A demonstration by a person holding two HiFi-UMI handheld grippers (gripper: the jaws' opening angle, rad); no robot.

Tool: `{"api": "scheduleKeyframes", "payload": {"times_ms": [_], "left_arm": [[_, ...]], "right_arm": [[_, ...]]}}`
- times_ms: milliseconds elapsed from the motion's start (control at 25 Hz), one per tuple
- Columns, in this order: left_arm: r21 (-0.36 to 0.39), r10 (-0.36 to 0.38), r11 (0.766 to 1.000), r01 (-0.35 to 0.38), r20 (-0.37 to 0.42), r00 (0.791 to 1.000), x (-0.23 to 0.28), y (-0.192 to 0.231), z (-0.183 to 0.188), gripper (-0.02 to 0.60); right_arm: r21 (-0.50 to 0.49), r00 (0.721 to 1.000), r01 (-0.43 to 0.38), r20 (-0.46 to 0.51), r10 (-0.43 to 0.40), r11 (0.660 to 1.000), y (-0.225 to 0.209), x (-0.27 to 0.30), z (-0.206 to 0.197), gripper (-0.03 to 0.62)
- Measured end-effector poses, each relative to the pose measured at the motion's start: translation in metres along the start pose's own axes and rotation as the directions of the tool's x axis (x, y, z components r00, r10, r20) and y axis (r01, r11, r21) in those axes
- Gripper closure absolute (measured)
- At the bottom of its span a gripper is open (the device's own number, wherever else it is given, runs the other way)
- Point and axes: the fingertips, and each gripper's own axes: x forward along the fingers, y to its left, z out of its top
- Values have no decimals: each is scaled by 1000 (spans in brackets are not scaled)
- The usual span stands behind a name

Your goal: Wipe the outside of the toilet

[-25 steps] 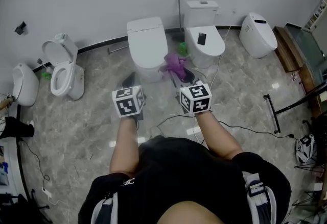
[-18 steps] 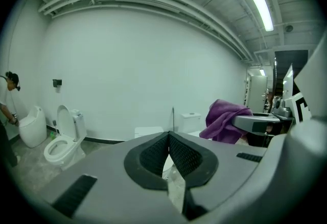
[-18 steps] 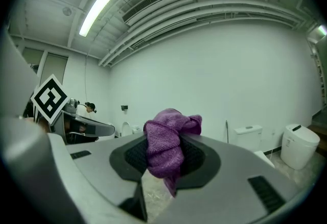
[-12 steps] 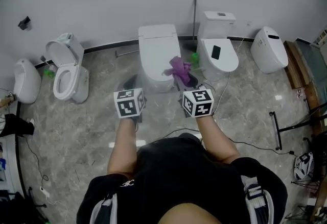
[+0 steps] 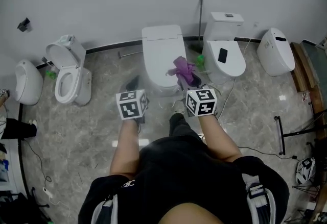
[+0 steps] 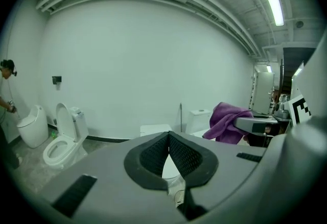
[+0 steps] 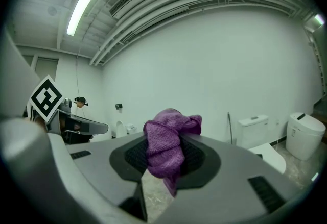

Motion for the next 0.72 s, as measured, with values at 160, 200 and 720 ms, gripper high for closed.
{"api": "scheduleKeyframes", "payload": {"times_ms": [160, 200, 720], "left_arm": [[4, 23, 1000, -23, -5, 1000, 40, 21, 19, 571], [7, 31, 1000, -31, -8, 999, 54, 25, 24, 571], [73, 102, 992, -100, -32, 994, 252, 67, 137, 571]], "right_arm": [[-7, 1000, -18, 8, 18, 1000, -17, 52, 10, 482], [-3, 1000, -20, 12, 20, 1000, -25, 66, 13, 482], [-33, 987, -157, -49, 155, 987, -114, 270, 58, 482]]}}
